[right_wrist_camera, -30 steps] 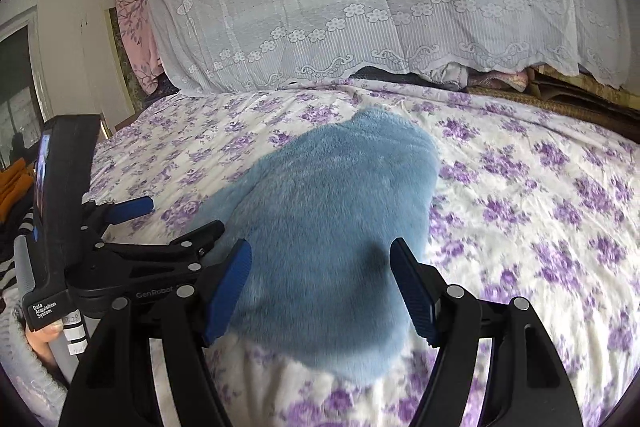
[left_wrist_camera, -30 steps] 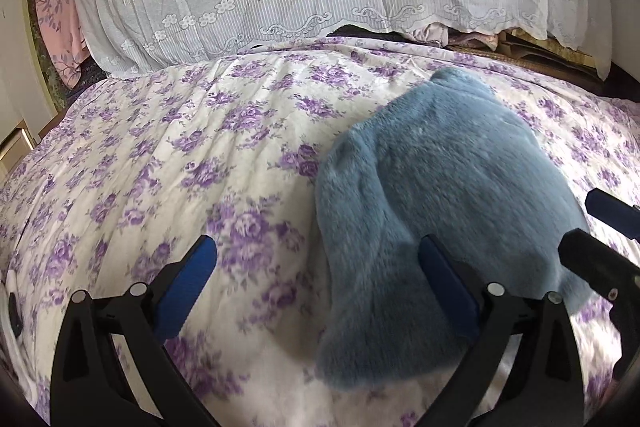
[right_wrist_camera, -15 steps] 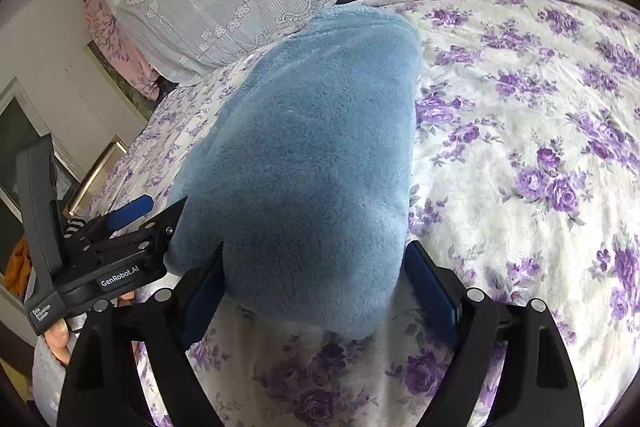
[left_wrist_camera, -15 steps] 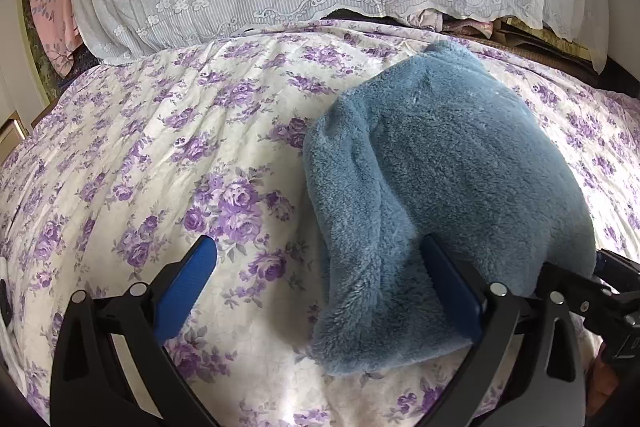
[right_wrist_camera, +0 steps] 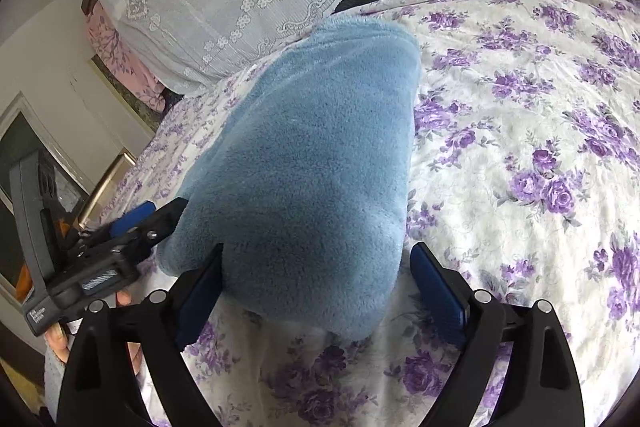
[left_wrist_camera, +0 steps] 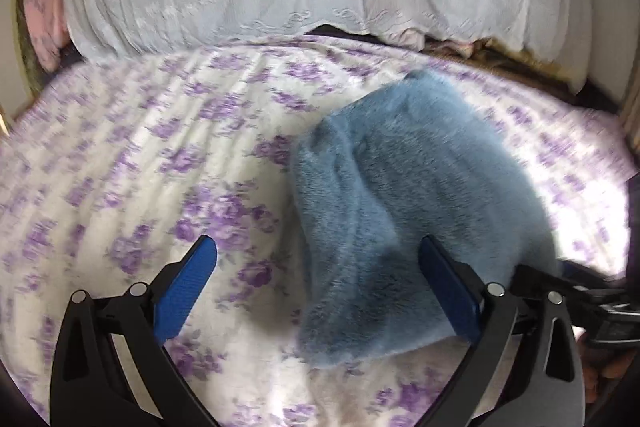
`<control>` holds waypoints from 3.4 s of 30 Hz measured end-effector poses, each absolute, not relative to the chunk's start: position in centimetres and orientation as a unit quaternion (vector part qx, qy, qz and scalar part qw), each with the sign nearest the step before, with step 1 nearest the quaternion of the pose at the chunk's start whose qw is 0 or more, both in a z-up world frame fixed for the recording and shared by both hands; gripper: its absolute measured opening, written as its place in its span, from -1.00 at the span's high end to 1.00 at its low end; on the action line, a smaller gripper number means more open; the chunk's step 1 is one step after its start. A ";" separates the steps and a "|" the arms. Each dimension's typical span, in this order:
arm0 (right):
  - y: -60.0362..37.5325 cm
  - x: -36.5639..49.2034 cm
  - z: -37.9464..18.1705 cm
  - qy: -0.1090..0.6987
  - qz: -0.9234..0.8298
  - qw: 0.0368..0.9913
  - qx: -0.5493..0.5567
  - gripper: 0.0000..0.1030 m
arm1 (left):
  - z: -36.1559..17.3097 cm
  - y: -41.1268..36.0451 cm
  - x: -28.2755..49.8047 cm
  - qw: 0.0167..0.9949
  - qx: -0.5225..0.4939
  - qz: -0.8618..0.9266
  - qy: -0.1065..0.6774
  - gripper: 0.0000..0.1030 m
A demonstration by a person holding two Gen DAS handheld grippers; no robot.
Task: Fold small clothes
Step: 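Grasp the folded jacket bundle with the right gripper, then lift the bundle with the right gripper and carry it toward the clothes stack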
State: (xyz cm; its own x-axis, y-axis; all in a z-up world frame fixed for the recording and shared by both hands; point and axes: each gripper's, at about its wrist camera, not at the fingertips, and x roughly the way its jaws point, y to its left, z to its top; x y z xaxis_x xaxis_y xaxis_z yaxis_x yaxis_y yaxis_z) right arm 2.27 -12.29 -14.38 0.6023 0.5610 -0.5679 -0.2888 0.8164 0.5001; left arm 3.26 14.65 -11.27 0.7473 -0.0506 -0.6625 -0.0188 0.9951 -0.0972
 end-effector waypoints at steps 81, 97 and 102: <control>-6.6 7.9 -9.4 0.358 0.443 0.746 0.346 -0.54 | -7.4 20.2 2.6 0.868 -0.255 -0.247 0.346 -0.26; 13.1 8.0 -6.1 0.406 0.569 0.674 0.238 -0.53 | -4.6 36.1 -7.4 0.904 -0.319 -0.077 0.274 -0.28; 17.9 8.9 -7.7 0.433 0.574 0.665 0.201 -0.53 | -7.1 39.7 -8.3 0.895 -0.355 -0.035 0.270 -0.30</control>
State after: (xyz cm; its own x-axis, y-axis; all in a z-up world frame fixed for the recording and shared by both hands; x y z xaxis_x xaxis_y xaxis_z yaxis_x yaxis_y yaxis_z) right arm 8.88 17.85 -7.68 -0.0337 0.9378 -0.3455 -0.5899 0.2604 0.7643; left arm -8.30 39.68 -7.06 0.8522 -0.2533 -0.4578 -0.1292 0.7460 -0.6533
